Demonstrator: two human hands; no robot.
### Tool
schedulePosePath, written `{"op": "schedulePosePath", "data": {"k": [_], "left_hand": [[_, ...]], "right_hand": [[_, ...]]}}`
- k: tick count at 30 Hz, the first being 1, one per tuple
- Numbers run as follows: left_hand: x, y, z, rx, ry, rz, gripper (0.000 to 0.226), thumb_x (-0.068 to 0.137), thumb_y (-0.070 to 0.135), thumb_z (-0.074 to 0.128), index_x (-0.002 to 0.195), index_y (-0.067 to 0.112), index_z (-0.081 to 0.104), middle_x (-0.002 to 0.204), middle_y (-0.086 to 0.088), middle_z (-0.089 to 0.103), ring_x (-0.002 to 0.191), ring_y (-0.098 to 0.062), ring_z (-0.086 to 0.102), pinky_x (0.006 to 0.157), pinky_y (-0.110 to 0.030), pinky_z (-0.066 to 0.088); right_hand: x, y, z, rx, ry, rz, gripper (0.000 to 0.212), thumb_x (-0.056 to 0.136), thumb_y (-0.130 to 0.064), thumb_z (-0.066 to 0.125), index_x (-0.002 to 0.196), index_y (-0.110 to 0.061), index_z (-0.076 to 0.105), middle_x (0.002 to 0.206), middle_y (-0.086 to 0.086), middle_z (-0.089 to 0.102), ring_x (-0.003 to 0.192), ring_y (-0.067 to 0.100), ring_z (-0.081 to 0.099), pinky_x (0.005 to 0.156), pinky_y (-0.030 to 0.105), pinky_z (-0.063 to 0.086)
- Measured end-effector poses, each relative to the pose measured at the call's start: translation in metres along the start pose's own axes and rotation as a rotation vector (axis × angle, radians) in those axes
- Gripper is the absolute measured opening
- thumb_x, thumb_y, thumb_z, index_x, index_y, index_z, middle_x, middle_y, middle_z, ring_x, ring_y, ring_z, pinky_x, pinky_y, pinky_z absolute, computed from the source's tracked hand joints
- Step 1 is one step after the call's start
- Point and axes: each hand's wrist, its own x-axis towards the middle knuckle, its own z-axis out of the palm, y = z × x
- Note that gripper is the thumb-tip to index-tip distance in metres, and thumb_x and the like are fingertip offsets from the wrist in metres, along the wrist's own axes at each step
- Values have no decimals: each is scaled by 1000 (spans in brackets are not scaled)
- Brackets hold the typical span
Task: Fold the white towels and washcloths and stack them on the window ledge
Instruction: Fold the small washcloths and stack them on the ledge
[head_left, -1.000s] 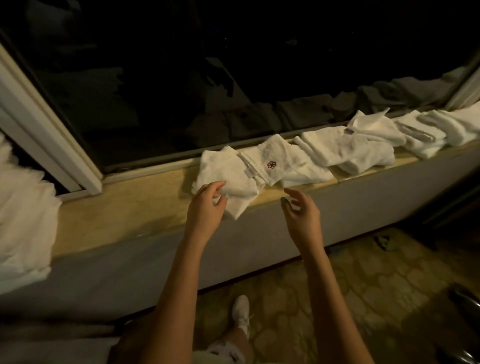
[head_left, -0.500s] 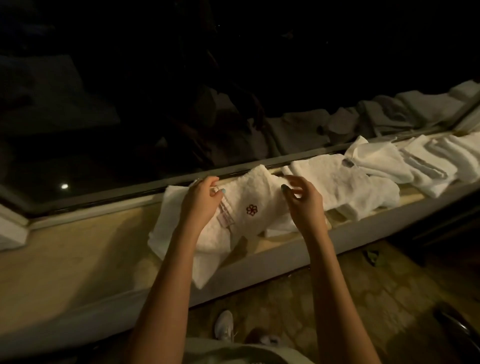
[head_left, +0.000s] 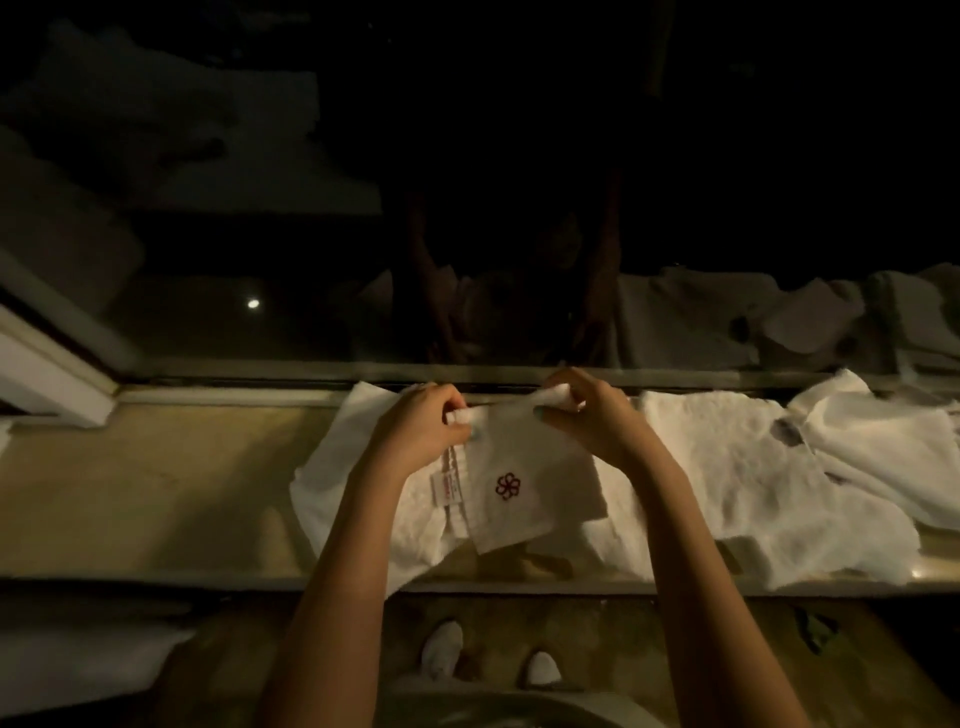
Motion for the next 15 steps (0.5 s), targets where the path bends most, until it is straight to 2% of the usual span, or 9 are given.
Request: {"op": "schedulePosePath", "data": {"k": [3,7,9,11,15], "left_hand": [[0,1,6,3,33,-17,19,77,30,73,85,28,56,91,8,51,84,-13,51,75,-32,45],[-3,3,5,-80,41,-63,14,79,23,72,85,24,59,84,7,55,77,-14,56,70,-33,48],[-4,4,3,-161,8,-80,13,82,19,71,85,24,60,82,6,58,75,-14,57,70,-31,48],[-4,9,2,-205,-49,-69,17,82,16,72,81,26,59,79,5,59,76,-14,58,71,-28,48],[-5,25,-7,-245,-137,-41,16,82,18,73,82,24,58,77,6,57,75,-9,54,69,-21,43]], "right_hand": [[5,0,-5,16,-91,-50,32,88,-23,67,117,-21,54,111,0,57,94,17,59,63,17,50],[11,-2,-13,-67,-178,-103,29,88,-24,66,114,-19,52,108,1,57,92,19,58,67,25,51],[13,-3,-18,-78,-209,-112,28,89,-23,66,112,-18,51,107,3,56,91,20,58,66,24,49],[13,-2,-23,-71,-227,-111,25,90,-24,65,109,-16,52,105,5,58,88,21,60,67,29,52],[5,2,-37,-70,-265,-168,12,94,-22,58,98,-11,57,83,1,60,65,13,59,55,20,49]]}}
